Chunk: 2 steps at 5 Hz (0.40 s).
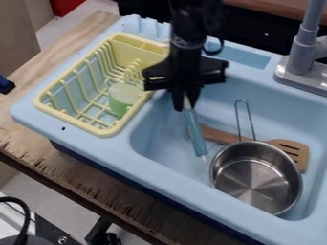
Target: Put the blue white object to the top of the sink
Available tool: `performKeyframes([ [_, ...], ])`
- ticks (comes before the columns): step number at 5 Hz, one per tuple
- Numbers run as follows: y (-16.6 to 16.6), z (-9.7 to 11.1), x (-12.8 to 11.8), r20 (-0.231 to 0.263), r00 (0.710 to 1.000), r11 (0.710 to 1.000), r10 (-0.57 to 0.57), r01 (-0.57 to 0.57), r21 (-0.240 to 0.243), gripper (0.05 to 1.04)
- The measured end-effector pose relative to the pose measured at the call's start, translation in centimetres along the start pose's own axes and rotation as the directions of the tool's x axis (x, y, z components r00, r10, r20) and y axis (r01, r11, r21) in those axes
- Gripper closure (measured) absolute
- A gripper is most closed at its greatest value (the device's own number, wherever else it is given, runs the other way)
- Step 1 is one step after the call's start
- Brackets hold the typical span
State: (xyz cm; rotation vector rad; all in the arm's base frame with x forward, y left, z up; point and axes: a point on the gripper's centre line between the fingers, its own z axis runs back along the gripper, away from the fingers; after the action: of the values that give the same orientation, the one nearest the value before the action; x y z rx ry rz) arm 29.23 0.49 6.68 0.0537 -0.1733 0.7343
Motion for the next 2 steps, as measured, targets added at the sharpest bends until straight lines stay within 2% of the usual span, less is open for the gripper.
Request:
performKeyframes([
  [1,0.2,1.4,0.5,-0.016,1.000,1.000,0.017,-0.017,0.001,1.005],
  [2,0.2,2.5,1.0,-0.056,0.994,0.995,0.097,-0.097,-0.001,1.005],
])
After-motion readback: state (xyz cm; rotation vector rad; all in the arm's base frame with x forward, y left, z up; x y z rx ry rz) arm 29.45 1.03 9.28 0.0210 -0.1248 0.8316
